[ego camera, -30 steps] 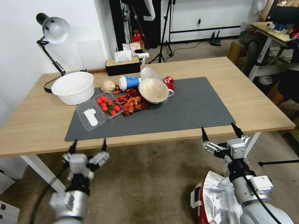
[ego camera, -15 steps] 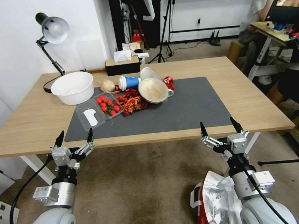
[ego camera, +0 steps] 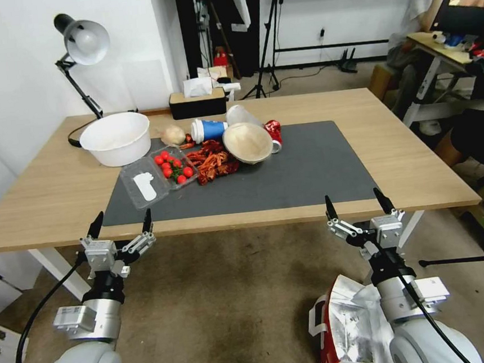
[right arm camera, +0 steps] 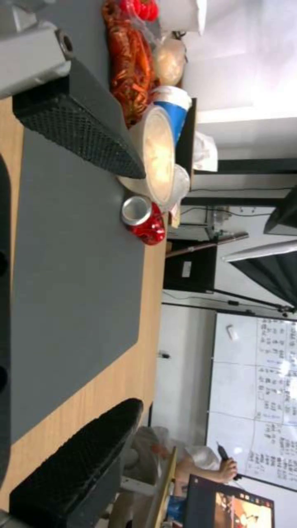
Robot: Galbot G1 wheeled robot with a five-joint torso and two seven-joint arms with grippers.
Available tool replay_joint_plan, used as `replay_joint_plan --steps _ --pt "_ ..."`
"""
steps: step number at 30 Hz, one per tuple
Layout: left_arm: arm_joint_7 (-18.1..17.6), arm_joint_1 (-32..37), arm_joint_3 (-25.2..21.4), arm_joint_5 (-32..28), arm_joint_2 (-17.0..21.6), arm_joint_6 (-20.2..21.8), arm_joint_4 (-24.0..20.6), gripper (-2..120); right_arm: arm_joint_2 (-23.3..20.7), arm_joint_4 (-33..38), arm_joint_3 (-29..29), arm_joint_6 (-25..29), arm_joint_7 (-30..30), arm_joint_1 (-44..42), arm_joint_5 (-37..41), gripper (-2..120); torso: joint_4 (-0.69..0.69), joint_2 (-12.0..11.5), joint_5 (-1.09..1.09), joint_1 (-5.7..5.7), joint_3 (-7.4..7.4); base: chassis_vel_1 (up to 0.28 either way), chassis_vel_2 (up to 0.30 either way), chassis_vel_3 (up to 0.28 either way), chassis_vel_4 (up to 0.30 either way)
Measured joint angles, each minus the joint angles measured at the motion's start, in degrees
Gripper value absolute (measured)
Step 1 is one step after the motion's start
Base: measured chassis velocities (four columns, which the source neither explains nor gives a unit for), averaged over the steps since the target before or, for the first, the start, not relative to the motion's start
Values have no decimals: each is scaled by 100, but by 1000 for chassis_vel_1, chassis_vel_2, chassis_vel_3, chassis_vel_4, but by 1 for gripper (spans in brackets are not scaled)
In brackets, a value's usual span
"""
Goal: Pick up the food delivery bag from the floor and place it on the table.
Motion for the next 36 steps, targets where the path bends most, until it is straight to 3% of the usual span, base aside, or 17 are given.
replay_joint_plan --steps 36 --pt "15 181 -7 144 -37 -63 -39 99 242 289 28 -71 -43 -202 -72 100 -1 -962 -1 -415 -547 0 0 0 0"
